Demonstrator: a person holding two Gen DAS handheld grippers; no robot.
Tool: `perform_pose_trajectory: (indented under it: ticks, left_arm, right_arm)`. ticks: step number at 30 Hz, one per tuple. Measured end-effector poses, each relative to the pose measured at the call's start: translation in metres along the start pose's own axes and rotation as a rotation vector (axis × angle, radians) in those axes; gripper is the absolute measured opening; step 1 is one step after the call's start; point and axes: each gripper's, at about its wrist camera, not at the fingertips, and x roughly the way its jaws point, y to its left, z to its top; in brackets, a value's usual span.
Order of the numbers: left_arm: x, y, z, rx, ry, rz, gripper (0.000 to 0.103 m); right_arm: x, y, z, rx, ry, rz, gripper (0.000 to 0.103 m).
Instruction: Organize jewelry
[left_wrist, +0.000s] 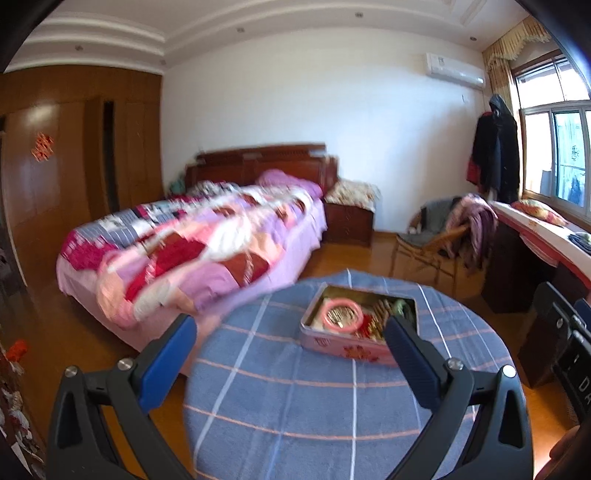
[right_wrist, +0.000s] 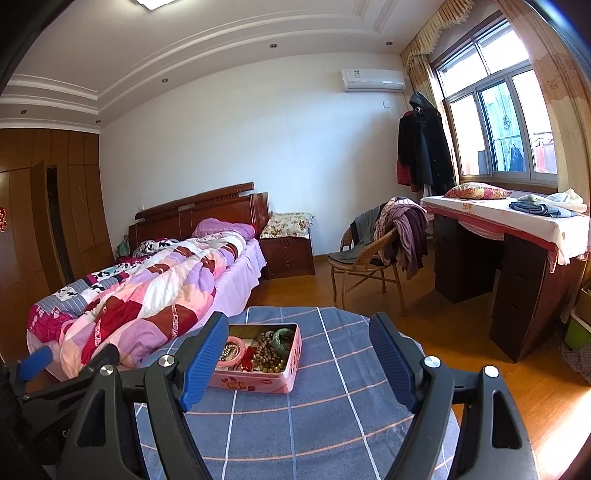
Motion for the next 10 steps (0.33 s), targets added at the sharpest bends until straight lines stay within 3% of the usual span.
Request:
perform_pose_trajectory:
  ticks: [3, 10]
  left_arm:
    - [0.006, 0.000, -0.005, -0.014, 0.030, -0.028, 0.103]
    - [0.018, -0.003, -0.008, -0.004, 0.057, 0.021, 0.103]
  right_arm:
    - [0.006, 0.000, -0.003, 0.000, 0.017, -0.002, 0.079]
    - [0.024, -0.004, -0.009, -0.013, 0.060, -0.032, 0.079]
